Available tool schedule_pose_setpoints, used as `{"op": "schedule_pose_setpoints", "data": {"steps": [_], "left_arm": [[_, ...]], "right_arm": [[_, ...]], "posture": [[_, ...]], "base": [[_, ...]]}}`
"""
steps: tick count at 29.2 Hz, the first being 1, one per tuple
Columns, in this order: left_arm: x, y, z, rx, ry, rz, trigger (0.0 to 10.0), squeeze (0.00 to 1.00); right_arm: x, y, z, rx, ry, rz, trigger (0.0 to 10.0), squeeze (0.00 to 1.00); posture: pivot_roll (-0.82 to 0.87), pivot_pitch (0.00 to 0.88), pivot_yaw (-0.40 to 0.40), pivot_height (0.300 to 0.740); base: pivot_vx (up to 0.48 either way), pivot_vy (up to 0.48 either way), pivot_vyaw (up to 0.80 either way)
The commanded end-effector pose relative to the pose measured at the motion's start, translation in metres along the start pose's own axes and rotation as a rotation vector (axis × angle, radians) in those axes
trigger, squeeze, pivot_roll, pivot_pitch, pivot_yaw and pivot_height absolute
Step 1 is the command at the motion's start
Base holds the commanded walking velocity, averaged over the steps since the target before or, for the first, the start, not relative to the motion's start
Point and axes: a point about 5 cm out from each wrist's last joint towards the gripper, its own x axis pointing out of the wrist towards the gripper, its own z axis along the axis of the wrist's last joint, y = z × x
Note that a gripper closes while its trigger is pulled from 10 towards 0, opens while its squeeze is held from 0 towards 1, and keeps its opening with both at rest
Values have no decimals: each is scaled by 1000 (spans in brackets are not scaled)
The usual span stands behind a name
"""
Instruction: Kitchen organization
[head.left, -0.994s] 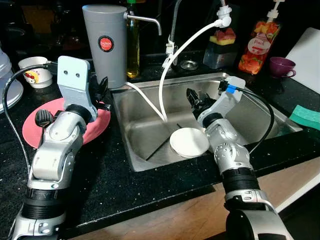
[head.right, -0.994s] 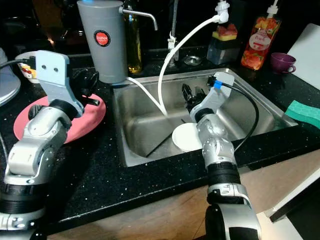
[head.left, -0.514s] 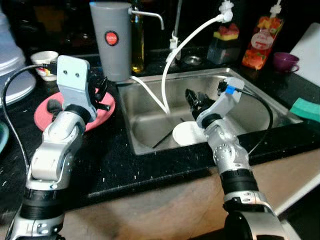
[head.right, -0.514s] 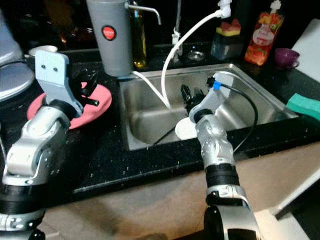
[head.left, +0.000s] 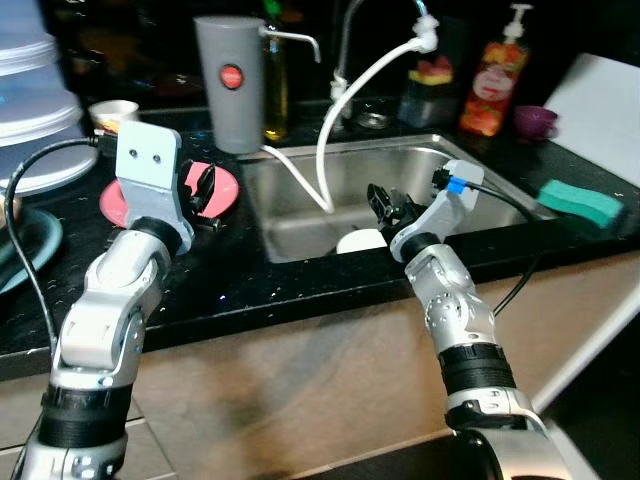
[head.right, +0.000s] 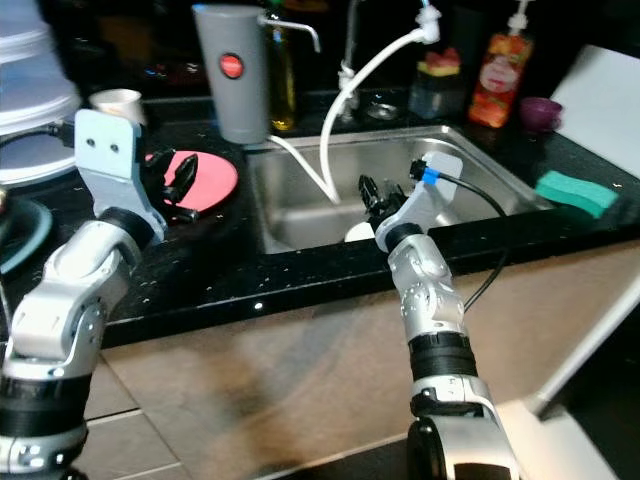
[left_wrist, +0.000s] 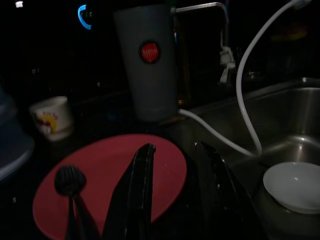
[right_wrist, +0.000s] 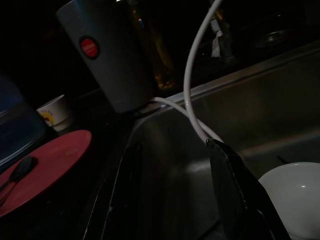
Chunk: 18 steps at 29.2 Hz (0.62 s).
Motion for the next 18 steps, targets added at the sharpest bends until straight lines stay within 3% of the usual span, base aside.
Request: {"op": "schedule_pose_setpoints", "data": {"steps": [1, 6, 14, 18], "left_arm": [[-2, 5, -8, -8, 57, 45, 10000, 0], [-6, 16, -17, -31, 108, 117, 10000, 0], [-10, 15, -14, 5, 92, 110, 10000, 0], [-9, 13, -12, 3, 92, 112, 10000, 0]], "right_arm": [[1, 1, 1, -7, 17, 2, 10000, 0], [1, 1, -1, -16, 25, 3, 10000, 0], [0, 3, -4, -32, 39, 18, 10000, 0], [-1, 4, -5, -42, 47, 23, 10000, 0]], "posture": [[4, 63, -6, 740], [6, 72, -10, 740], [8, 79, -12, 740], [9, 84, -11, 740]], "base": [[0, 0, 0], [0, 0, 0], [0, 0, 0], [0, 0, 800]]}}
